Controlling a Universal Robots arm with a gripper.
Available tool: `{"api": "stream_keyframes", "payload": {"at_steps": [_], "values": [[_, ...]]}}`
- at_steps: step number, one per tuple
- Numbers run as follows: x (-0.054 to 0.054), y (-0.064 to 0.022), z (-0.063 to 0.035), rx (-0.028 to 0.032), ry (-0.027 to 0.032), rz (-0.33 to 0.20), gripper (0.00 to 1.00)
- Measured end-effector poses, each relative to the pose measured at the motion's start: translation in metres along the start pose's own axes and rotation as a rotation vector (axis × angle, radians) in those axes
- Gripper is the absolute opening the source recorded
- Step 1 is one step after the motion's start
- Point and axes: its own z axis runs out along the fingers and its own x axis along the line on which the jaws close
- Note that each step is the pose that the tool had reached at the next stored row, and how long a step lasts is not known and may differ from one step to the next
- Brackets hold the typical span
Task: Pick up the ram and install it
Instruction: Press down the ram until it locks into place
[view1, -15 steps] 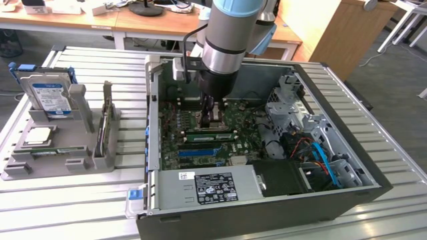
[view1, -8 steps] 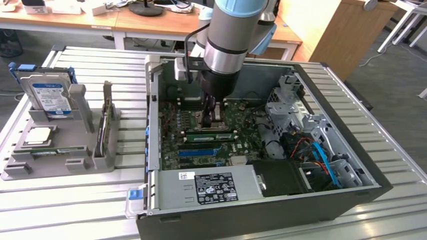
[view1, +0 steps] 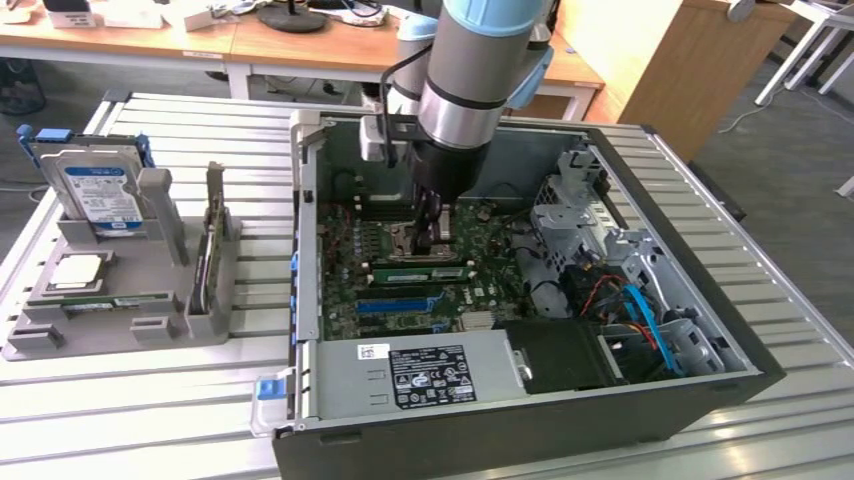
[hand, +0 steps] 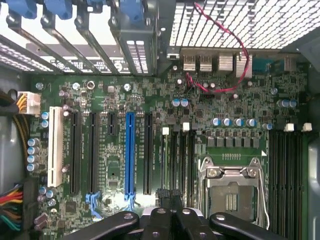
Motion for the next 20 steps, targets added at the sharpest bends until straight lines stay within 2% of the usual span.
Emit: {"api": "stream_keyframes", "payload": {"at_steps": [9,20], "values": [[0.0,-0.0101,-0.0003,0.0,0.0,0.0,0.11],[0.001,-0.0176,-0.0006,0.0,0.0,0.0,0.11]]}}
